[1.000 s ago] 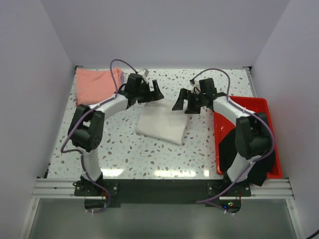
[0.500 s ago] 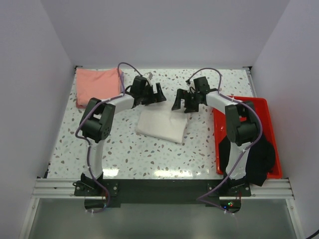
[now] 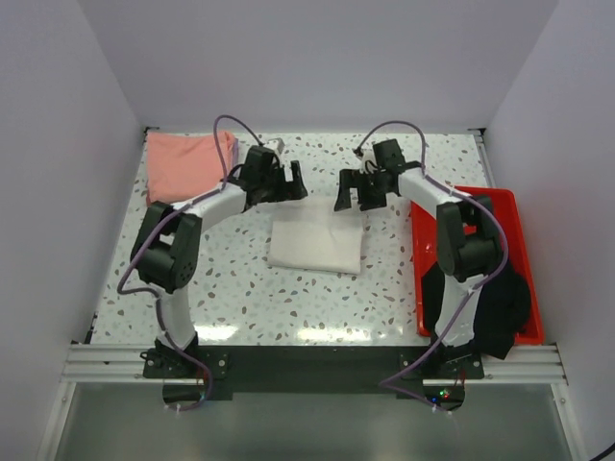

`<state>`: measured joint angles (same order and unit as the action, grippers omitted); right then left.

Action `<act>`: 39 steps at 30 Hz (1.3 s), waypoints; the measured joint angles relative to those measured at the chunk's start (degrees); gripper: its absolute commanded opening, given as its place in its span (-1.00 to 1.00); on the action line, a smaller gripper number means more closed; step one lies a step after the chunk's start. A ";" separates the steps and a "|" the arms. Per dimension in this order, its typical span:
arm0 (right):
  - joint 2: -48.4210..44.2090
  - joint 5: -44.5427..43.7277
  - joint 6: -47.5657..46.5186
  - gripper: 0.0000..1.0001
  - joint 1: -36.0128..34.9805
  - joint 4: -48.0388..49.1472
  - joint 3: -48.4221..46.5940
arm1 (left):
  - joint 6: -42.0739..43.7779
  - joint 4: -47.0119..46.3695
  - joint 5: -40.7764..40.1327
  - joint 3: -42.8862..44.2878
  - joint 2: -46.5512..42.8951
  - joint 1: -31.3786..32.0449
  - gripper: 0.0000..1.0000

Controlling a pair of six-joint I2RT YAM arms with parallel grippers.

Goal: Fold and stack the t-shirts
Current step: Fold the tshirt, then neatly place the folded tshirt to the corner

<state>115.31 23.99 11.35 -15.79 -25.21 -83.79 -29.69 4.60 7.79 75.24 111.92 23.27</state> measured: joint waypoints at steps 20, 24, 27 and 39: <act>-61.00 -15.47 3.61 0.98 -3.72 -1.03 29.33 | -0.70 7.65 -10.54 -12.79 -20.74 -0.15 1.00; -64.96 -19.56 3.85 0.98 -3.69 -3.82 31.01 | -1.25 7.41 -9.29 -12.81 -16.22 -0.24 0.95; -67.08 -21.84 3.80 0.98 -3.69 -5.22 31.10 | -1.46 7.28 -7.93 -12.81 -12.96 -0.28 0.83; -67.71 -24.59 2.99 0.98 -3.69 -8.00 31.32 | -2.73 5.88 -5.18 -13.03 -7.69 -0.02 0.50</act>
<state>47.59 -0.60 14.35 -19.49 -33.21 -52.47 -32.42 10.48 2.61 62.22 104.22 23.24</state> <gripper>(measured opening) 0.987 0.776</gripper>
